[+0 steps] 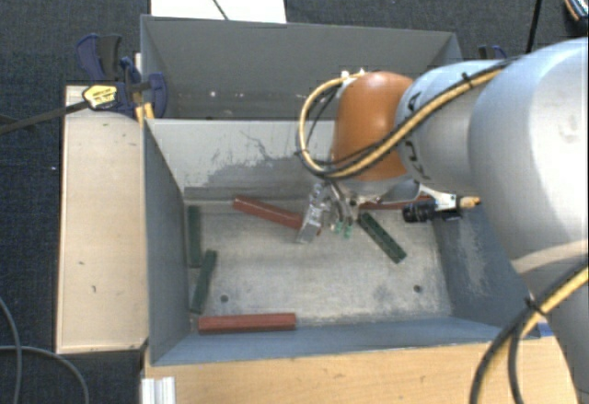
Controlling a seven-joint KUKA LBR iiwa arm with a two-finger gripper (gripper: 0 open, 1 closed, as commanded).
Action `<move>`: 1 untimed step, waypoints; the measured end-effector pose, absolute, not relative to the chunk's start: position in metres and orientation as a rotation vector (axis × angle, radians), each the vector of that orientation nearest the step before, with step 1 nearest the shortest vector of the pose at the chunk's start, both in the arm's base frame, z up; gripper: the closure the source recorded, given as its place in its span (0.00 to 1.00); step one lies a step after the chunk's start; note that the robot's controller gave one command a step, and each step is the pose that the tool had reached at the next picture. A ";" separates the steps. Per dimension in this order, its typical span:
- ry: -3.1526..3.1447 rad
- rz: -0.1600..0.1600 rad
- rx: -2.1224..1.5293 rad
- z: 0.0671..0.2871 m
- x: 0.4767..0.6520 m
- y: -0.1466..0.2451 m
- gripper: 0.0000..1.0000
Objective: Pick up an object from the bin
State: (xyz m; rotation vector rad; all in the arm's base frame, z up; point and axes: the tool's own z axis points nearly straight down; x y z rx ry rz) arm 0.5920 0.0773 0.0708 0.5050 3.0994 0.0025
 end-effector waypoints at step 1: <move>3.084 0.005 0.554 0.208 0.566 0.063 1.00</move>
Offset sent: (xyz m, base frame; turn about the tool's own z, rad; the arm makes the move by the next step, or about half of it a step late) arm -0.0276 -0.0145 0.1317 0.0365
